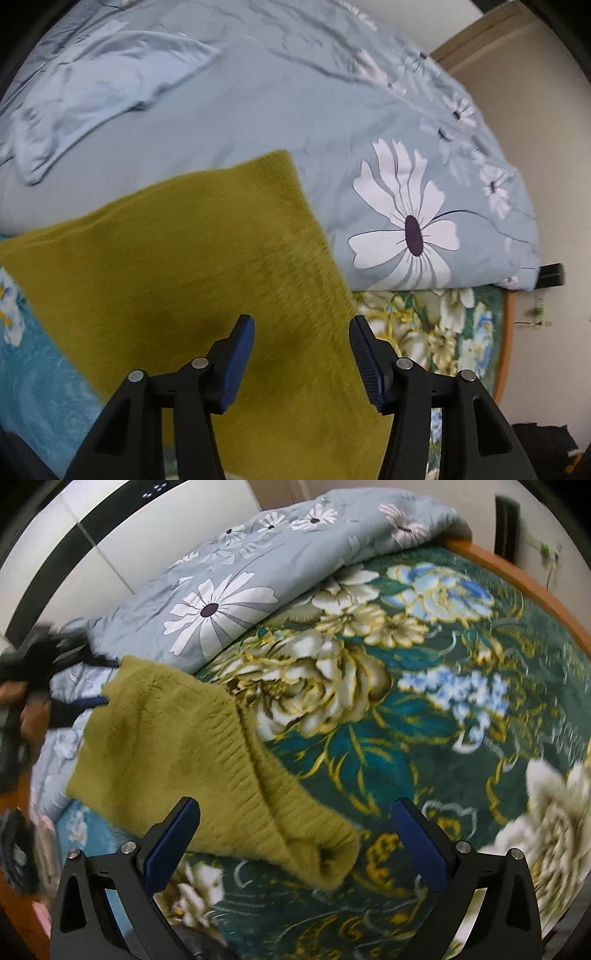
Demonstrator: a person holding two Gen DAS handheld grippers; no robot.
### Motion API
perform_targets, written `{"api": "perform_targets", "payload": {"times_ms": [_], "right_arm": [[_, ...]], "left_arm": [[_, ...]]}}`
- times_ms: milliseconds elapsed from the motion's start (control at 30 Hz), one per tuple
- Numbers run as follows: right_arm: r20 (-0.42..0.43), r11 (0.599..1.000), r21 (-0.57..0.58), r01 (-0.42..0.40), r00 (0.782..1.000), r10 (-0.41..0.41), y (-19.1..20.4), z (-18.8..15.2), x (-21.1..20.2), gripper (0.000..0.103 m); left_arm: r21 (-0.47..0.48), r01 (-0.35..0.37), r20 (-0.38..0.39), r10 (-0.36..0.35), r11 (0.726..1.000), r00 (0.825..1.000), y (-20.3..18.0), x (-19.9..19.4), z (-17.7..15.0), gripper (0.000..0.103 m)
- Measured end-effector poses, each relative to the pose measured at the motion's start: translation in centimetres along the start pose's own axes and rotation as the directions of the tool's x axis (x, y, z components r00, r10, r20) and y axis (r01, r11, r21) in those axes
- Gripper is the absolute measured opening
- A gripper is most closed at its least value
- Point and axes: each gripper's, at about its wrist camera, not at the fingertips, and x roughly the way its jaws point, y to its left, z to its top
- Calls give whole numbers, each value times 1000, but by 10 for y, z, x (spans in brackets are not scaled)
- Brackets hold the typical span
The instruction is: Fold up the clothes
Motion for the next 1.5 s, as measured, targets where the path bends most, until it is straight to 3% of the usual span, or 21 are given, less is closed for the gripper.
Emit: {"api": "perform_targets", "payload": {"times_ms": [133,433,500,567,600,667,967,1100,1233,1500], "right_arm": [[10,1000,-26,0,1000,0,-1,7,1,103],[-14,999,-52,15,1000,-16,-8,1,6,103],[-16,999,-51,18,1000,-18,-11,-1,6,103],[-14,999,-39,19,1000,-20,-15,-2,4,103],[-13,999,-32,19,1000,-20,-17,-2,3,103],[-6,999,-27,21,1000,-21,-17,-1,-1,103],[10,999,45,-3,1000,2,-17,-5,-19,103],[-4,994,102,-38,999,38,-15,-14,-26,103],[-23,991,129,-48,998,51,-12,-25,-32,103],[-60,938,316,-140,984,167,-32,-49,-23,103]], "left_arm": [[34,-137,-18,137,990,990,-29,34,13,58],[9,-351,-54,350,937,935,-47,66,21,57],[-4,-371,-41,370,929,928,-46,65,18,50],[5,-390,-19,390,921,921,-45,61,12,28],[21,-394,-4,394,919,919,-43,59,9,23],[42,-373,11,373,927,928,-39,54,3,14],[5,-143,94,142,990,985,28,-22,-51,12],[-22,-57,138,60,998,989,77,-65,-89,11],[-39,-19,183,25,999,983,129,-100,-120,11],[-123,1,190,22,992,982,232,-136,-206,11]]}}
